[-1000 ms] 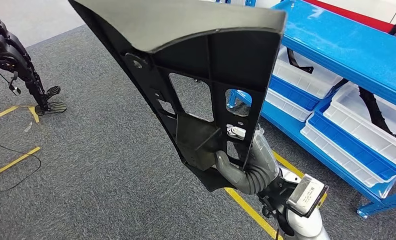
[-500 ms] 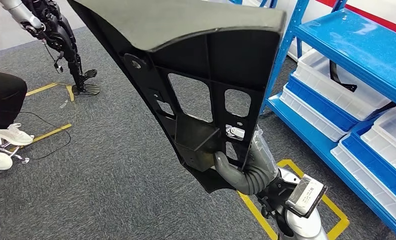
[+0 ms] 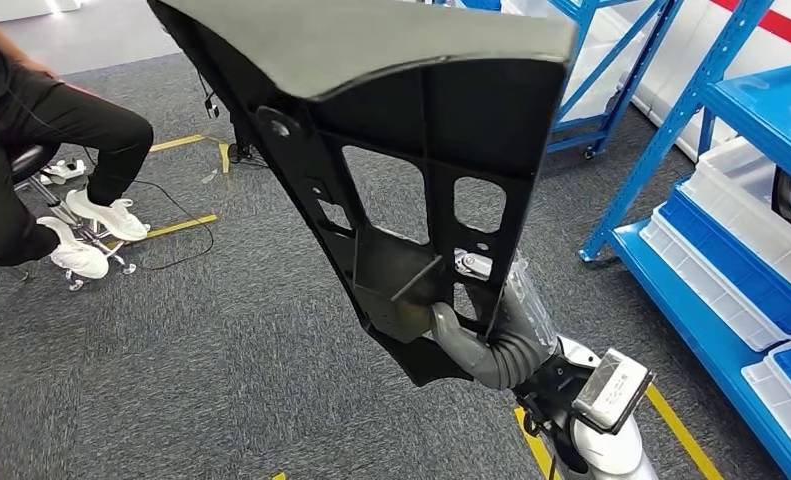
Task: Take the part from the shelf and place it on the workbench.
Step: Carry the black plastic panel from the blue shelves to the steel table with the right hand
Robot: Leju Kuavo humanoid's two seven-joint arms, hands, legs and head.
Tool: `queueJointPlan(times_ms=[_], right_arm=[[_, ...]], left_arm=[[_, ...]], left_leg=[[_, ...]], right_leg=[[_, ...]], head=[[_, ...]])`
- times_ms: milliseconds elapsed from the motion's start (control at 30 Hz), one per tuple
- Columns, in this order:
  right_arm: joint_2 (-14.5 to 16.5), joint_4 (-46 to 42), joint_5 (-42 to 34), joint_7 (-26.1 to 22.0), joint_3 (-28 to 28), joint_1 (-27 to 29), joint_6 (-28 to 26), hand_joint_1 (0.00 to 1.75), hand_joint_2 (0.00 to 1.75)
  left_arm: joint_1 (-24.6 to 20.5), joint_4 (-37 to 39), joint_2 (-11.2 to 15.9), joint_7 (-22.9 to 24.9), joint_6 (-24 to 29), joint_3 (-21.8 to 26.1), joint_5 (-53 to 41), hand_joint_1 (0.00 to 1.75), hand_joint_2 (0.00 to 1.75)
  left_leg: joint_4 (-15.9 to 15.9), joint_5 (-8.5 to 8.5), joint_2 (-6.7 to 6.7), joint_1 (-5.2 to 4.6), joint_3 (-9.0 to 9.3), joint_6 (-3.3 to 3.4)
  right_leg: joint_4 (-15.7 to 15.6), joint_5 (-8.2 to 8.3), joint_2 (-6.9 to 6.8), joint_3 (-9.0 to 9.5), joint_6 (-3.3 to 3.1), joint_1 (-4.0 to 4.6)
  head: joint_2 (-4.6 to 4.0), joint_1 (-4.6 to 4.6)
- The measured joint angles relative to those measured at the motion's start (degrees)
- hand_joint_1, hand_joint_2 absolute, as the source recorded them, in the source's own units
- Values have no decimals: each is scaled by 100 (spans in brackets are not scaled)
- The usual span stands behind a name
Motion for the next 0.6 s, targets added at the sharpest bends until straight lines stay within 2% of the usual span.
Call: queueJointPlan(times_ms=[33, 67, 133, 167, 200, 233, 267, 300, 367, 400, 433, 500, 533, 567, 600], right_arm=[[10, 1, -4, 1, 0, -18, 1, 175, 175], [19, 1, -8, 1, -1, -33, 3, 175, 175], [28, 7, -13, 3, -3, -44, 7, 175, 175], [28, 16, -15, 4, -3, -45, 9, 175, 175], [28, 26, -15, 6, -3, -45, 12, 175, 175], [30, 37, -16, 8, -2, -44, 15, 175, 175], [34, 42, -17, 8, -2, -44, 18, 175, 175], [43, 44, -17, 9, -2, -44, 22, 175, 175], [64, 44, -19, 9, -2, -41, 32, 175, 175], [73, 43, -20, 10, -2, -38, 38, 175, 175], [81, 43, -20, 13, -1, -34, 44, 175, 175], [102, 40, -21, 20, 2, -31, 53, 175, 175], [111, 38, -20, 26, 3, -29, 55, 175, 175], [117, 35, -21, 29, 4, -25, 55, 175, 175], [118, 33, -21, 33, 4, -15, 55, 175, 175]], left_arm=[[15, 0, -10, 0, 0, 9, 1, 0, 175], [17, 0, -19, 0, 1, 21, 1, 0, 175], [-2, 0, -39, 0, 6, 34, 0, 0, 175], [-10, 0, -46, 2, 9, 37, -2, 0, 175], [-11, 0, -55, 8, 13, 37, -5, 0, 175], [-7, 0, -62, 18, 16, 37, -8, 0, 175], [-3, 0, -67, 27, 21, 39, -10, 0, 175], [-1, 0, -69, 35, 26, 41, -11, 0, 175], [-13, -5, -69, 40, 40, 46, -12, 0, 175], [-23, -8, -70, 41, 46, 49, -12, 0, 175], [-30, -11, -70, 42, 52, 54, -13, 0, 175], [-27, -11, -67, 45, 61, 66, -20, 0, 175], [-19, -12, -66, 45, 66, 72, -28, 0, 175], [-17, -14, -63, 46, 71, 76, -38, 0, 175], [-24, -16, -60, 46, 75, 79, -47, 0, 175]], left_leg=[[51, -34, 112, -1, -39, -27], [210, -132, 293, -5, -123, -51], [861, -474, 694, -2, -448, -96], [1255, -638, 776, 16, -644, -118], [1541, -725, 807, 31, -789, -132], [1633, -709, 824, 44, -837, -142], [1486, -591, 852, 53, -757, -145], [1141, -413, 927, 56, -562, -138], [388, -171, 1227, 22, -121, -101], [173, -133, 1325, -6, 8, -72], [94, -145, 1357, -38, 49, -43], [66, -125, 1197, -55, 43, 29], [39, -105, 1125, -49, 50, 68], [13, -83, 1052, -36, 61, 113], [-9, -64, 976, -20, 73, 154]], right_leg=[[-15, 14, -65, 10, -35, -10], [-31, 20, -139, 22, -79, -21], [-43, 5, -308, 41, -148, -2], [-42, -5, -401, 44, -174, 17], [-41, -13, -489, 47, -182, 29], [-41, -21, -574, 51, -189, 38], [-40, -32, -654, 60, -190, 41], [-40, -45, -726, 77, -185, 42], [-37, -87, -851, 113, -144, 77], [-34, -107, -907, 127, -116, 102], [-36, -122, -967, 138, -91, 125], [-39, -150, -1062, 145, -42, 135], [4, -184, -982, 133, -22, 125], [138, -260, -826, 75, -16, 114], [400, -384, -626, -50, -26, 100]], head=[[0, -10], [0, -22], [0, -46], [0, -49], [0, -48], [0, -48], [0, -49], [0, -49], [0, -46], [0, -41], [0, -34], [0, -25], [0, -21], [0, -19], [0, -12]])
